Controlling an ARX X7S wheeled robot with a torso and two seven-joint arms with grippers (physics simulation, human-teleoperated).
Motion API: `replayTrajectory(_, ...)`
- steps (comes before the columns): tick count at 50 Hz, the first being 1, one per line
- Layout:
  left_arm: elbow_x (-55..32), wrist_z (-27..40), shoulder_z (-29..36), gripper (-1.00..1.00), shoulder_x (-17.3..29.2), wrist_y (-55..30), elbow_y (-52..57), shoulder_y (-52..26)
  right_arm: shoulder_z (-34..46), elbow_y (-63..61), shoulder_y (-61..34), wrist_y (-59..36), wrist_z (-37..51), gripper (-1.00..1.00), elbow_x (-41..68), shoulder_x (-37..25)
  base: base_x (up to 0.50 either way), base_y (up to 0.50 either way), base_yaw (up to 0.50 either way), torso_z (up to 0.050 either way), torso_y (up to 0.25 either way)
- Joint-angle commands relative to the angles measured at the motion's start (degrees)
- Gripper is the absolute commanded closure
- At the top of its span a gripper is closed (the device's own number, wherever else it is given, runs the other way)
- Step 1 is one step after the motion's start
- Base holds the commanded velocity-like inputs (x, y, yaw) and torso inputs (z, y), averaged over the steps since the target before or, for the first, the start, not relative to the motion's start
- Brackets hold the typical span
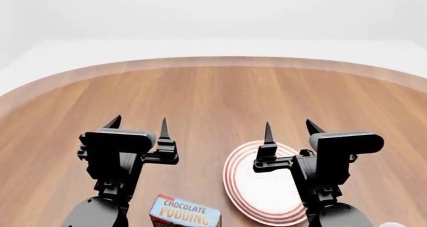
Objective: Put the chocolate pudding to the right of the plate.
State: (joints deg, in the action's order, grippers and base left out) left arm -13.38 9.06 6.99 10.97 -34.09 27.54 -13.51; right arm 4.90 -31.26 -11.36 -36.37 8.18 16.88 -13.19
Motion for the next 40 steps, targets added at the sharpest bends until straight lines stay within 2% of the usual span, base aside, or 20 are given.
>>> replayTrajectory(1,-0.4,0.4,0.1,-1.00,0.3,0.1,0.0,-0.1,0.3,0.1,-0.1,0.1,0.2,-1.00,0.3,-0.3,0.50,0.00,0.00,0.000,0.000)
replayTrajectory(3,-0.5,0.4,0.1,-1.00,0.4,0.1,0.0,-0.1,-0.8,0.3,-0.2,0.0,-0.1,-1.00,1.8,0.3,0.50,0.00,0.00,0.000,0.000)
replayTrajectory(20,-0.9,1.0,0.4,-1.00,0.7,0.4,-0.2,0.0,1.0,-0.6,-0.4,-0.1,0.8,-1.00,0.2,-1.1,0.00,0.00,0.00,0.000,0.001)
replayTrajectory(26,-1.1,1.2,0.5,-1.00,0.9,0.3,-0.2,0.0,1.3,-4.4,-1.0,-8.5,3.4,-1.00,0.4,-2.5,0.00,0.00,0.00,0.000,0.000)
replayTrajectory(32,-1.2,1.2,0.5,-1.00,0.9,0.8,-1.0,-0.1,3.0,-10.6,-0.4,-13.8,0.8,-1.00,2.3,-7.0,0.00,0.00,0.00,0.000,0.000)
replayTrajectory(40,-1.4,1.3,0.7,-1.00,1.1,1.1,-1.4,-0.3,-4.1,-17.5,-2.7,-27.4,-0.9,-1.00,12.9,-7.1,0.00,0.00,0.00,0.000,0.000)
